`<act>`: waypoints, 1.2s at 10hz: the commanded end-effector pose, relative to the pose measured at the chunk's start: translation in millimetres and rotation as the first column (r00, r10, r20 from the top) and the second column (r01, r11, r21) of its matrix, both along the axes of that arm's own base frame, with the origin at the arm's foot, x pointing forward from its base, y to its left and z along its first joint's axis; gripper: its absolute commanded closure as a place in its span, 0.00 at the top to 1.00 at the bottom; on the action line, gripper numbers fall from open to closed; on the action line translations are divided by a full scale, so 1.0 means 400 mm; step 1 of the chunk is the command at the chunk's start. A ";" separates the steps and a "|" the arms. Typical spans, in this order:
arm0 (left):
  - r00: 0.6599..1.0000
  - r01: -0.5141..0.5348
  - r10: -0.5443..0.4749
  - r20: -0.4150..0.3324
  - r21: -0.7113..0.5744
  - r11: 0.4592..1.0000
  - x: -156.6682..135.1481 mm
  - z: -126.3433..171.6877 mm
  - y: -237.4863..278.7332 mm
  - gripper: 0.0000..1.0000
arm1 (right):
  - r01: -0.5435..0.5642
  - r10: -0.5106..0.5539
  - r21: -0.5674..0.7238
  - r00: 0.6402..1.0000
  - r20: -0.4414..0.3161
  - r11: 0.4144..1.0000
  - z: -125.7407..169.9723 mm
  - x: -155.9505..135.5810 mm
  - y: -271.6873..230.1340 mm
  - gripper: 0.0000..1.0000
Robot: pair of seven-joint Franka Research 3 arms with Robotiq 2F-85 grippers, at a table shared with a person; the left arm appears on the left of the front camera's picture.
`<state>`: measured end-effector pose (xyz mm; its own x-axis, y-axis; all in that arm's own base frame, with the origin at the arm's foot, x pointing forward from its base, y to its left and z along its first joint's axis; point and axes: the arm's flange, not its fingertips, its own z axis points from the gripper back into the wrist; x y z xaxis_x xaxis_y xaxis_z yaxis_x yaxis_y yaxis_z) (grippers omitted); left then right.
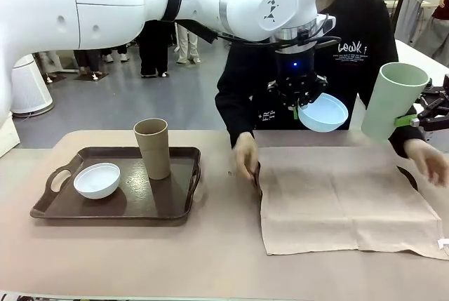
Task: Set up a tray with a mat and arrange the tableware.
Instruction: Place the Picnic Bowl and Reusable plastic cup back onto the Handle tray in front of the human's position.
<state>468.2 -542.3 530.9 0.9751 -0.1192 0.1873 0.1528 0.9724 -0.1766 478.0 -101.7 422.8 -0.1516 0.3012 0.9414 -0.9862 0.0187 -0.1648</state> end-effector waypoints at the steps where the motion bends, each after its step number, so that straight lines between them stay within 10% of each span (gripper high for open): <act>1: 1.000 0.017 -0.017 -0.009 -0.013 1.000 0.003 0.014 0.003 0.00 | -0.002 0.002 0.001 1.000 0.006 1.000 0.009 0.002 0.000 0.00; 12: 1.000 0.017 -0.017 -0.009 -0.013 1.000 0.003 0.014 0.003 0.00 | -0.002 0.002 0.001 1.000 0.006 1.000 0.009 0.002 0.000 0.00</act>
